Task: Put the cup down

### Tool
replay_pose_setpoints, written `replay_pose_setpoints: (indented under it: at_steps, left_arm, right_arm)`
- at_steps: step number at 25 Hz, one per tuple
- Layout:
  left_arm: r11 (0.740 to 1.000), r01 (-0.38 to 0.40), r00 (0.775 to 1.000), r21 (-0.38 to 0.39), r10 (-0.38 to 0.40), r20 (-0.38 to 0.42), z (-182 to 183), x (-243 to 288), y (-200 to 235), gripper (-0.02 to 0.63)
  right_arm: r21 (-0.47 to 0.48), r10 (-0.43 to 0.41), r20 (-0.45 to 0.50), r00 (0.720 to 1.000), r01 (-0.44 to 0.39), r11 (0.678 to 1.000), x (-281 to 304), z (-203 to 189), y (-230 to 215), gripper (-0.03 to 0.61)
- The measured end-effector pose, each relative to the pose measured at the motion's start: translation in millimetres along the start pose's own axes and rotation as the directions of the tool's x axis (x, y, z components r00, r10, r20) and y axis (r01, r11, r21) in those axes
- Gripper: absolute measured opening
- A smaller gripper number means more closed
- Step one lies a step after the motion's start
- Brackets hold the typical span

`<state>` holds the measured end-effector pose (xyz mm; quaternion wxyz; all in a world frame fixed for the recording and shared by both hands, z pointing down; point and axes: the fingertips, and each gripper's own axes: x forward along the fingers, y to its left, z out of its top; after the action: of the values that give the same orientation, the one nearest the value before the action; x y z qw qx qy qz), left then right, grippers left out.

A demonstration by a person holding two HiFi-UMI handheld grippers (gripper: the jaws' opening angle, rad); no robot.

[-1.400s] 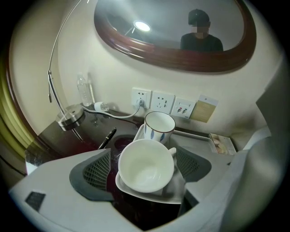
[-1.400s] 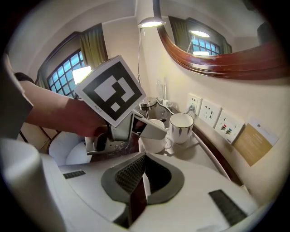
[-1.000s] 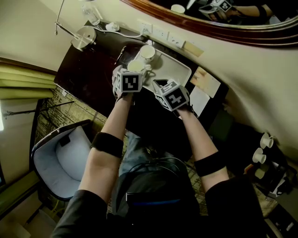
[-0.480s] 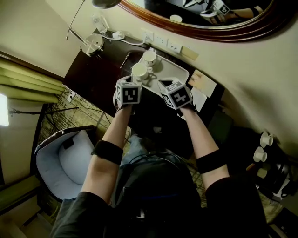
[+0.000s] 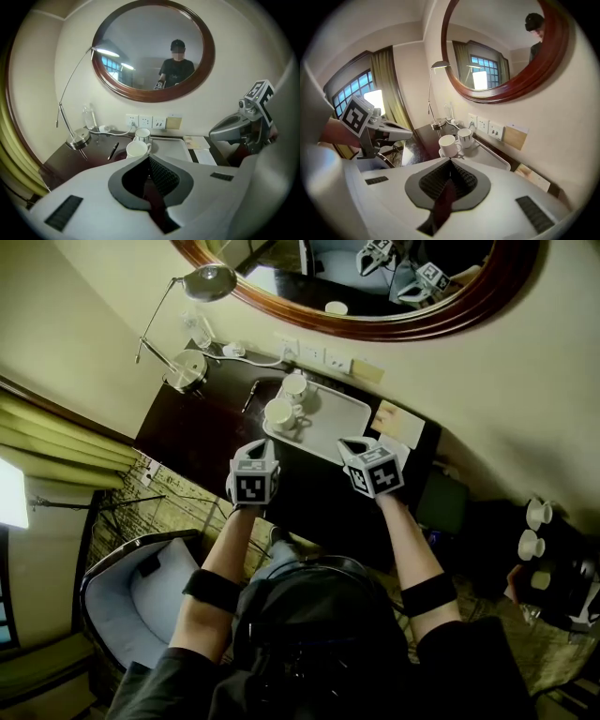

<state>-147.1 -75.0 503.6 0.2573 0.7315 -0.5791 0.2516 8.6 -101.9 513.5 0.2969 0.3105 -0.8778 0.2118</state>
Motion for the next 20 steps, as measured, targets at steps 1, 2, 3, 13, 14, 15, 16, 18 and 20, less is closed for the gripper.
replay_pose_setpoints:
  at_steps: [1, 2, 3, 13, 14, 15, 16, 18, 20]
  left_arm:
    - [1.000, 0.005, 1.000, -0.001, -0.005, 0.000, -2, -4, 0, 0.000]
    - [1.000, 0.006, 1.000, -0.003, -0.006, 0.001, -4, -8, 1, 0.000]
    - [1.000, 0.010, 1.000, -0.006, -0.010, 0.003, -6, -12, 0, 0.000]
    - [0.999, 0.038, 0.999, 0.019, -0.038, 0.025, -25, -24, 10, 0.000]
    - [0.999, 0.034, 0.999, 0.018, -0.034, 0.022, -27, -24, 12, 0.000]
    - [0.999, 0.032, 0.999, 0.016, -0.033, 0.019, -28, -25, 13, 0.000]
    - [0.999, 0.034, 0.999, 0.013, -0.034, 0.020, -29, -26, 13, 0.000]
    - [0.999, 0.041, 0.999, 0.008, -0.041, 0.024, -29, -29, 11, 0.000]
    - [0.999, 0.049, 0.998, 0.007, -0.049, 0.029, -29, -30, 9, 0.000]
  right_arm:
    - [0.025, -0.014, 0.014, 1.000, 0.014, 1.000, -6, -3, -3, 0.011]
    - [0.050, -0.029, 0.025, 0.999, 0.027, 0.998, -12, -5, -7, 0.011]
    - [0.074, -0.047, 0.035, 0.998, 0.044, 0.996, -18, -10, -11, 0.011]
    - [0.212, -0.214, 0.143, 0.966, 0.181, 0.960, -66, -49, -26, 0.011]
    - [0.207, -0.229, 0.142, 0.963, 0.197, 0.958, -67, -53, -26, 0.011]
    - [0.204, -0.243, 0.139, 0.960, 0.213, 0.956, -69, -56, -26, 0.011]
    - [0.205, -0.255, 0.134, 0.958, 0.225, 0.953, -71, -60, -26, 0.011]
    - [0.215, -0.271, 0.123, 0.955, 0.241, 0.947, -74, -67, -28, 0.011]
    - [0.221, -0.277, 0.121, 0.953, 0.246, 0.944, -78, -68, -29, 0.011]
